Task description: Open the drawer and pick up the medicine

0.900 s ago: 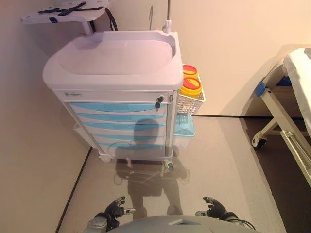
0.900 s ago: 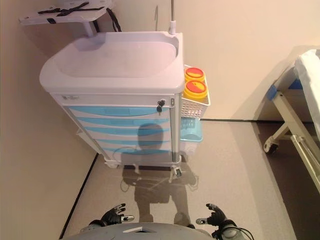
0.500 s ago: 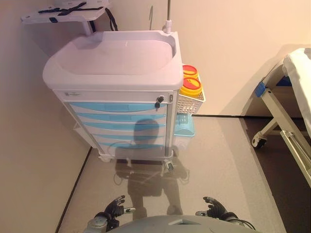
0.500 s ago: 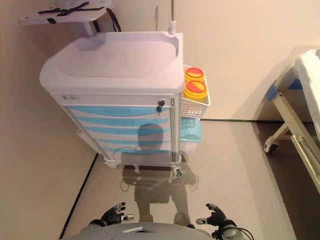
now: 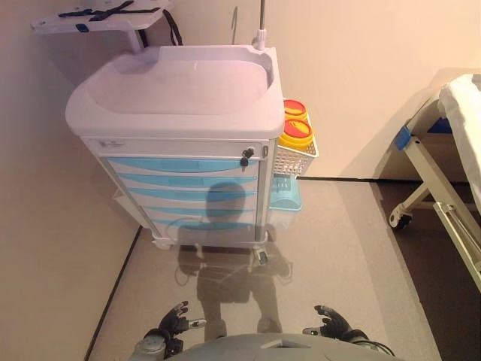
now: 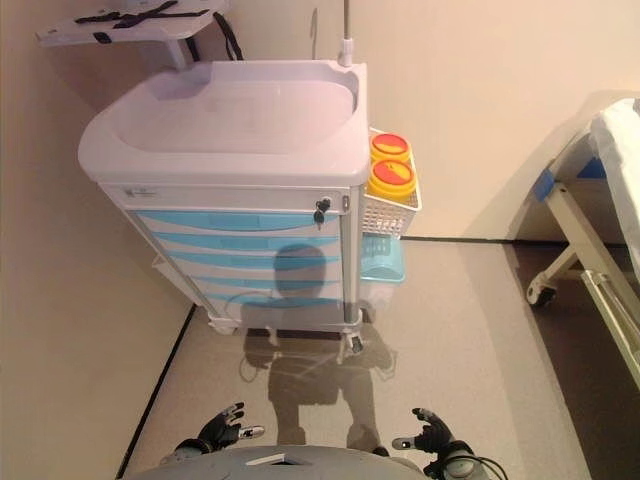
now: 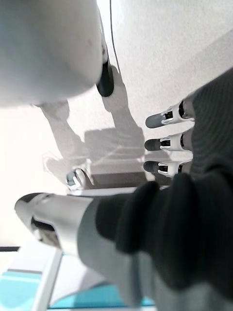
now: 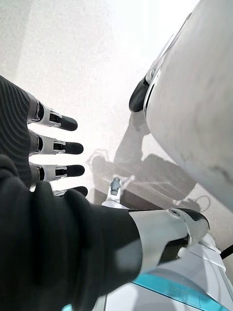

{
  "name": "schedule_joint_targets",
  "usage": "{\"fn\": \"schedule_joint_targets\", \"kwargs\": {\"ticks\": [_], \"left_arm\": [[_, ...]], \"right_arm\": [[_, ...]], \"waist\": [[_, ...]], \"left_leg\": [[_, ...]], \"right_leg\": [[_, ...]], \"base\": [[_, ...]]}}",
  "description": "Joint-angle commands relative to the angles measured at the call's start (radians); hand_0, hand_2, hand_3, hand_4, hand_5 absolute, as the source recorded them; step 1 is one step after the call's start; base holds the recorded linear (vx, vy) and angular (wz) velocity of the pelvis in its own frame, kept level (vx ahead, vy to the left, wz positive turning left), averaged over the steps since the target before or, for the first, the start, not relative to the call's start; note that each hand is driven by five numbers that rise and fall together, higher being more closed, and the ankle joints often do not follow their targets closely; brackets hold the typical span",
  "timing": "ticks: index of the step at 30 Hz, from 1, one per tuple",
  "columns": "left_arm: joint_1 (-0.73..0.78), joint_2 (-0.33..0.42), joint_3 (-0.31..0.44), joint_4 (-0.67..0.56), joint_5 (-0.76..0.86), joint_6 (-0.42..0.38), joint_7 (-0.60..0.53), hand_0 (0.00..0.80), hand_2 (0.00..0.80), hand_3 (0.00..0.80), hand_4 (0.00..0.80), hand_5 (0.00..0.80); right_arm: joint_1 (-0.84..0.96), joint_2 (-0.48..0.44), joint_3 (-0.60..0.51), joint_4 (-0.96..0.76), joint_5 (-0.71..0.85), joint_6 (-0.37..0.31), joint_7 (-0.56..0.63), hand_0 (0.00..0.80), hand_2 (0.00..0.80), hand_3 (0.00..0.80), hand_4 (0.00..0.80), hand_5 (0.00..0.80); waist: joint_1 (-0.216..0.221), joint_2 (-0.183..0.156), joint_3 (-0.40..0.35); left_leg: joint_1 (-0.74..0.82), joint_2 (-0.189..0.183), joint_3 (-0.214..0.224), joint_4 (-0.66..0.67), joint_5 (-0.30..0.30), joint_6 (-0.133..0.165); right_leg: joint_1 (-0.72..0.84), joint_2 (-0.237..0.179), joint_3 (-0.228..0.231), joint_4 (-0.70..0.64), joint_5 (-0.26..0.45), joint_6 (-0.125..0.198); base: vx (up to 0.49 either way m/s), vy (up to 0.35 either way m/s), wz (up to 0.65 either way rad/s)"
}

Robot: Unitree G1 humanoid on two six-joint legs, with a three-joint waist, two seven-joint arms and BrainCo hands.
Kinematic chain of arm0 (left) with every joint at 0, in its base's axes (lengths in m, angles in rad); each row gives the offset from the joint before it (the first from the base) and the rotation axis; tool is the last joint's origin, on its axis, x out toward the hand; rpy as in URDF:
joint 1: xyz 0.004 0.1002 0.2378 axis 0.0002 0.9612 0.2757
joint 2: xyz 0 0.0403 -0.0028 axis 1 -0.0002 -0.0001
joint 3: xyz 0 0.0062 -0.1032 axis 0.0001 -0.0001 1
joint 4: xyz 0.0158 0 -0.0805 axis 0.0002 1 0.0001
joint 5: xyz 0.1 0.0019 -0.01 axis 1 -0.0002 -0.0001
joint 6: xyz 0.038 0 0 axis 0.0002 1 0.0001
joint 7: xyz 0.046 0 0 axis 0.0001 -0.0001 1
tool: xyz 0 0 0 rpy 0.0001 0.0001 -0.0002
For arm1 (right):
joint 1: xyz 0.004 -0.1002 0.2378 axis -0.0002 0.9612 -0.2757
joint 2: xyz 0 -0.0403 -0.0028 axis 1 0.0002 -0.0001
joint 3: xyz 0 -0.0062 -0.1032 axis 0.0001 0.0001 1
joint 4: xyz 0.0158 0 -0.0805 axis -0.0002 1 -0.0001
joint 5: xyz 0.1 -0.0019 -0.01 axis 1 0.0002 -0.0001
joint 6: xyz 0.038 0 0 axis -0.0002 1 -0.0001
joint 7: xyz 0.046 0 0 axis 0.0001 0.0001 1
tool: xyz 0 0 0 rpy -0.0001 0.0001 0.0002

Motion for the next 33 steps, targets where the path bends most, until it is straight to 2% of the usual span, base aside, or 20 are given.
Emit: {"fn": "schedule_joint_targets", "kwargs": {"ticks": [1, 4, 8, 14, 17, 22, 29, 33], "left_arm": [[-0.086, 0.026, 0.058, -0.024, -0.116, -0.101, 0.014, 0.000, 0.000, 0.000, 0.000, 0.000], [-0.140, 0.036, 0.082, -0.065, -0.225, -0.146, 0.011, 0.000, 0.000, 0.000, 0.000, 0.000], [-0.226, 0.061, 0.111, -0.165, -0.334, -0.208, 0.041, 0.000, 0.000, 0.000, 0.000, 0.000], [-0.319, 0.128, 0.142, -0.331, -0.479, -0.315, 0.053, 0.000, 0.000, 0.000, 0.000, 0.000], [-0.368, 0.167, 0.156, -0.384, -0.536, -0.344, 0.061, 0.000, 0.000, 0.000, 0.000, 0.000], [-0.505, 0.259, 0.214, -0.449, -0.767, -0.314, -0.052, 0.000, 0.000, 0.000, 0.000, 0.000], [-0.666, 0.303, 0.267, -0.485, -1.093, -0.254, -0.244, 0.000, 0.000, 0.000, 0.000, 0.000], [-0.805, 0.366, 0.271, -0.430, -1.203, -0.229, -0.244, 0.000, 0.000, 0.000, 0.000, 0.000]], "right_arm": [[-0.053, -0.020, 0.012, -0.031, 0.057, -0.030, -0.025, 0.000, 0.000, 0.000, 0.000, 0.000], [-0.077, -0.055, 0.006, -0.058, 0.076, -0.055, -0.032, 0.000, 0.000, 0.000, 0.000, 0.000], [-0.126, -0.082, 0.022, -0.089, 0.102, -0.061, -0.054, 0.000, 0.000, 0.000, 0.000, 0.000], [-0.158, -0.101, 0.040, -0.148, 0.134, -0.064, -0.097, 0.000, 0.000, 0.000, 0.000, 0.000], [-0.162, -0.104, 0.048, -0.179, 0.145, -0.064, -0.104, 0.000, 0.000, 0.000, 0.000, 0.000], [-0.152, -0.100, 0.063, -0.240, 0.174, -0.059, -0.126, 0.000, 0.000, 0.000, 0.000, 0.000], [-0.111, -0.082, 0.088, -0.280, 0.162, -0.044, -0.135, 0.000, 0.000, 0.000, 0.000, 0.000], [-0.104, -0.076, 0.107, -0.274, 0.197, -0.053, -0.131, 0.000, 0.000, 0.000, 0.000, 0.000]], "waist": [[-0.007, -0.016, 0.072], [-0.023, -0.014, 0.153], [-0.038, -0.020, 0.242], [-0.045, -0.042, 0.308], [-0.049, -0.061, 0.329], [-0.064, -0.100, 0.363], [-0.090, -0.135, 0.386], [-0.111, -0.157, 0.388]], "left_leg": [[-0.060, -0.053, 0.028, 0.128, -0.144, 0.055], [-0.156, -0.060, 0.037, 0.225, -0.158, 0.059], [-0.298, -0.054, 0.066, 0.327, -0.158, 0.070], [-0.460, -0.050, 0.083, 0.403, -0.144, 0.078], [-0.514, -0.042, 0.087, 0.433, -0.149, 0.079], [-0.588, -0.037, 0.081, 0.497, -0.175, 0.082], [-0.628, -0.044, 0.065, 0.564, -0.214, 0.090], [-0.643, -0.035, 0.069, 0.586, -0.230, 0.092]], "right_leg": [[-0.085, -0.036, 0.038, 0.178, -0.100, 0.030], [-0.176, -0.045, 0.060, 0.240, -0.106, 0.020], [-0.333, -0.038, 0.098, 0.327, -0.091, 0.012], [-0.501, -0.012, 0.145, 0.390, -0.066, 0.014], [-0.548, 0.001, 0.153, 0.408, -0.063, 0.015], [-0.601, 0.019, 0.161, 0.436, -0.061, 0.011], [-0.630, 0.035, 0.174, 0.463, -0.063, 0.002], [-0.641, 0.044, 0.183, 0.465, -0.057, 0.001]], "base": [[0.022, 0.106, 0.00], [-0.143, 0.094, -0.06], [-0.186, 0.063, -0.09], [-0.089, 0.056, -0.24], [-0.036, 0.011, -0.09], [0.022, -0.023, -0.09], [0.056, -0.006, -0.06], [0.047, -0.015, -0.07]]}}
